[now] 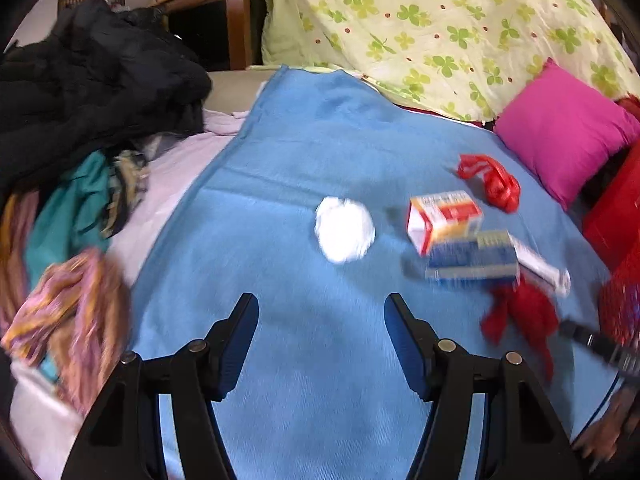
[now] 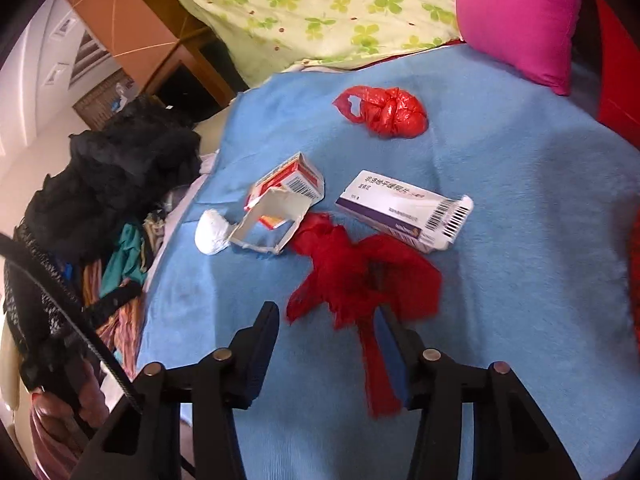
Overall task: Collect trash
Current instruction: 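Grasp the white tissue ball with the left tool while the right tool grasps the red ribbon, then lift the white tissue ball and red ribbon off the blanket, then carry the red ribbon over the basket with the right tool, then lower the tissue ball and ribbon into the basket and open both tools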
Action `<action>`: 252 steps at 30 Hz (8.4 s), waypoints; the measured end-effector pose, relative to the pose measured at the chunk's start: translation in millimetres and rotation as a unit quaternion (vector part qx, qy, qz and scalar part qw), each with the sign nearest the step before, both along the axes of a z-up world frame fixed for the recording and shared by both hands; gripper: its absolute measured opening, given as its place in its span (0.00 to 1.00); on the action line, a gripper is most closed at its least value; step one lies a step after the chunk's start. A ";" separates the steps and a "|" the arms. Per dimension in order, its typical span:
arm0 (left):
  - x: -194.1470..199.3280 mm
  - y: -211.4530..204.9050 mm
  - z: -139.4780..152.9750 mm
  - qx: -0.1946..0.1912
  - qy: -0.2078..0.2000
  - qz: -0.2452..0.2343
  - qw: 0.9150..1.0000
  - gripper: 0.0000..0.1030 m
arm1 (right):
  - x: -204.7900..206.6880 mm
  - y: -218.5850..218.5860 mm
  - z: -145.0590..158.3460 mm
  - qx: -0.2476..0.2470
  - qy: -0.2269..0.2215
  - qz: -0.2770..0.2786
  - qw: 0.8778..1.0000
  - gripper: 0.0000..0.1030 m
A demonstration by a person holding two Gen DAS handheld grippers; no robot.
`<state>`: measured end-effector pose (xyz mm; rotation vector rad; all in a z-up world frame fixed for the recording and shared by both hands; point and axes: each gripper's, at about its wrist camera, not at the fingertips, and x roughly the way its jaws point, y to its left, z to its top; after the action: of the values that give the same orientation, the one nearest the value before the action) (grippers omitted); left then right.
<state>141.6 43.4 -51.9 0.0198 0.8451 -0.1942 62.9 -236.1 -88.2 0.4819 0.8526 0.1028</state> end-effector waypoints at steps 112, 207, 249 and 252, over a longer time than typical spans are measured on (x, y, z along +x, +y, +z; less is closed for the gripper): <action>-193.7 -184.6 73.0 0.119 -0.146 -0.136 0.973 0.39 | -152.1 -68.3 53.1 -0.021 -0.160 -0.066 0.985 0.29; -248.1 -302.6 118.6 0.119 -0.206 -0.259 0.936 0.39 | -274.6 -155.9 140.5 -0.035 -0.267 -0.192 0.944 0.29; -158.0 -390.7 81.4 -0.009 -0.047 -0.392 0.919 0.63 | -217.6 -275.0 69.6 0.147 -0.194 -0.255 0.936 0.41; -158.6 -383.1 79.1 -0.011 -0.042 -0.386 0.922 0.63 | -222.3 -268.9 75.3 0.131 -0.205 -0.256 0.936 0.51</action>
<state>-17.0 -339.8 27.2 0.3425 0.7127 -0.9399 -159.3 -505.0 -12.9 0.8860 0.2842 -0.1616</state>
